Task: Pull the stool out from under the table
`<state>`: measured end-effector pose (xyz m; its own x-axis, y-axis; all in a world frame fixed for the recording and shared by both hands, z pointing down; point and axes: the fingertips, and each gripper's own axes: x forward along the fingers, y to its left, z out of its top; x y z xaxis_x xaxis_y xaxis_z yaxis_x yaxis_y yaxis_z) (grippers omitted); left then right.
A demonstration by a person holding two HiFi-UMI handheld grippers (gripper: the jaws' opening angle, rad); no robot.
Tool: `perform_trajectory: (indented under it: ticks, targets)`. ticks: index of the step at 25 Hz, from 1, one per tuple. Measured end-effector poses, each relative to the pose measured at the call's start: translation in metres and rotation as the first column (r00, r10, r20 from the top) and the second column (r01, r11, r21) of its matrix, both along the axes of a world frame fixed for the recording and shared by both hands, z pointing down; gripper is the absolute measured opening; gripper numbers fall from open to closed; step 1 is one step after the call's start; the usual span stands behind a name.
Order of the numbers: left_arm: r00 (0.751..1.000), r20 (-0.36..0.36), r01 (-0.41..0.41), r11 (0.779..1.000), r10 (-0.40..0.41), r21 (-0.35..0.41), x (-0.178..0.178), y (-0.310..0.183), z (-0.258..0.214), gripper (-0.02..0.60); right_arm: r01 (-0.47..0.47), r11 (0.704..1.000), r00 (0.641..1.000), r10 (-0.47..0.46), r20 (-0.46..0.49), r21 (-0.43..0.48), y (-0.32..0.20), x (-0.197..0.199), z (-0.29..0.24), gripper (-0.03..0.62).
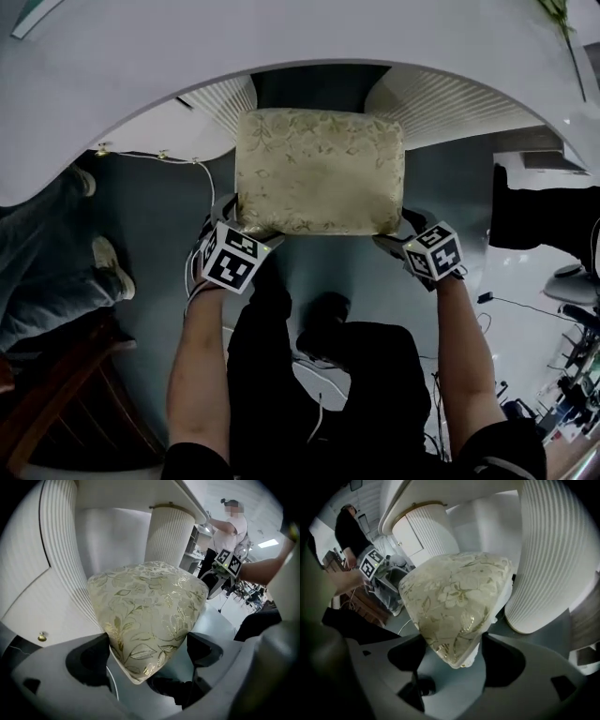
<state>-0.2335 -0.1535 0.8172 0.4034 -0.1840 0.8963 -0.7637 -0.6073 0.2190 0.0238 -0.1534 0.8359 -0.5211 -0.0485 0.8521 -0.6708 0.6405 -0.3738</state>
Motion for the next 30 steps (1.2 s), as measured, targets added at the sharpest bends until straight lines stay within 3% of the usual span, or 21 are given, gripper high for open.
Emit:
perform_trajectory:
  ticks: [7, 12, 16, 18, 26, 30]
  targets:
    - [0.997, 0.006, 0.082, 0.995, -0.081, -0.055, 0.014, 0.009, -0.01, 0.508, 0.024, 0.996, 1.0, -0.024, -0.001, -0.082, -0.003, 0.015, -0.004, 0.35]
    - [0.993, -0.014, 0.113, 0.993, -0.114, -0.041, 0.014, 0.003, -0.012, 0.508, 0.06, 0.993, 0.998, -0.06, -0.004, -0.099, -0.005, 0.018, -0.002, 0.35]
    - [0.966, -0.097, 0.237, 0.97, -0.241, -0.052, 0.015, -0.005, -0.018, 0.5, 0.06, 0.994, 0.998, -0.06, 0.006, -0.096, -0.006, 0.018, -0.002, 0.348]
    - [0.957, -0.096, 0.27, 0.962, -0.273, -0.043, 0.015, -0.006, -0.019, 0.483, 0.068, 0.994, 0.998, -0.067, 0.011, -0.09, -0.006, 0.018, 0.0, 0.347]
    - [0.971, -0.045, 0.232, 0.971, -0.235, -0.049, 0.022, 0.015, -0.012, 0.486, 0.096, 0.993, 0.995, -0.096, 0.01, -0.073, 0.001, 0.026, 0.006, 0.345]
    - [1.0, 0.017, 0.016, 0.997, -0.017, 0.077, 0.006, -0.007, 0.004, 0.485, -0.013, 0.992, 0.999, 0.008, 0.042, 0.127, -0.028, 0.011, 0.026, 0.339]
